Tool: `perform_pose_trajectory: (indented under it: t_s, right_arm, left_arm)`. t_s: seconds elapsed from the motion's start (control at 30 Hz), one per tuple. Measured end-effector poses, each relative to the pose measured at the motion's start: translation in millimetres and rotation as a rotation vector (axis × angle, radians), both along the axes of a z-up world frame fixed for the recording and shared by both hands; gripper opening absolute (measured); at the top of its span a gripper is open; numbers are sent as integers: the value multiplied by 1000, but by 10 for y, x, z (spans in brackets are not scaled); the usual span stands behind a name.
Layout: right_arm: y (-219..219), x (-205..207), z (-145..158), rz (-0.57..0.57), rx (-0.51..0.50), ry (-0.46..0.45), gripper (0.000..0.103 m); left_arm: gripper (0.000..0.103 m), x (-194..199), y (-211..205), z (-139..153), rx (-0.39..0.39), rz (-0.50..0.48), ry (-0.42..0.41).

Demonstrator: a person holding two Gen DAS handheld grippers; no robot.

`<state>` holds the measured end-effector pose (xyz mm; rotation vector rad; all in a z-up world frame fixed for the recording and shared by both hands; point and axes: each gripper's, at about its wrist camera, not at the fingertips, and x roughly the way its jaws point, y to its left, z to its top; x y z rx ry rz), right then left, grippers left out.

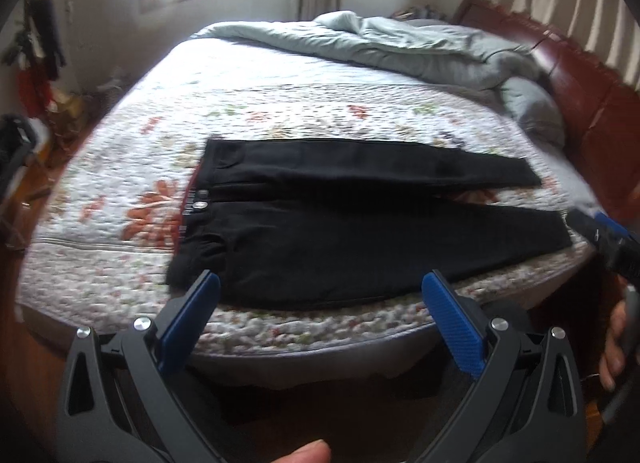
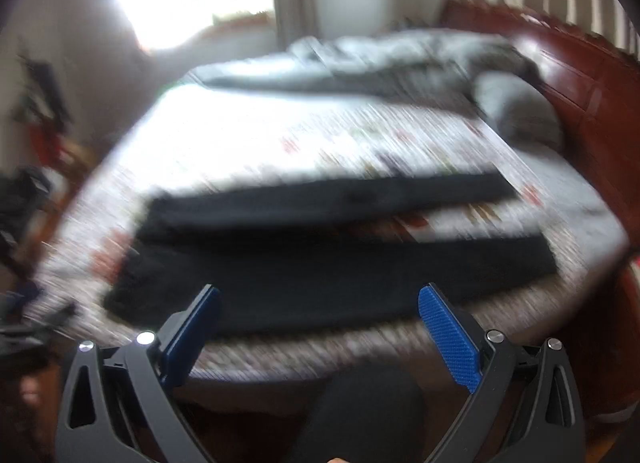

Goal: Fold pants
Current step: 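Lower the left tool to the waistband while the right tool reaches the leg hems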

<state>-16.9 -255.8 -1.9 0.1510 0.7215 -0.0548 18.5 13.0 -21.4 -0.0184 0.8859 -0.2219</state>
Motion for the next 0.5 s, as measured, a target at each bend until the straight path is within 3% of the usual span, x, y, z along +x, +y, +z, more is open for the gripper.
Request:
perform_pose_trajectory:
  t_s: [0.03, 0.07, 0.1, 0.17, 0.3, 0.4, 0.5]
  right_arm:
    - [-23, 24, 10, 55, 12, -72, 99]
    - [-19, 107, -40, 78, -11, -54, 99]
    - [-5, 261, -144, 100, -58, 31, 99]
    - [-14, 413, -258, 127, -84, 75, 99]
    - [-58, 524, -182, 210, -138, -76, 99]
    - [-143, 967, -368, 242, -167, 43, 99]
    - [-205, 1350, -442, 342, -141, 72, 98]
  left_arm:
    - [101, 57, 65, -47, -28, -12, 17]
    - [101, 103, 108, -84, -30, -12, 28]
    - [100, 177, 157, -133, -3, -11, 38]
    - [100, 318, 224, -208, 74, -22, 52]
    - [101, 623, 482, -365, 144, -25, 92]
    - [100, 944, 765, -377, 143, -11, 79]
    - [100, 1382, 1100, -390, 104, 44, 58]
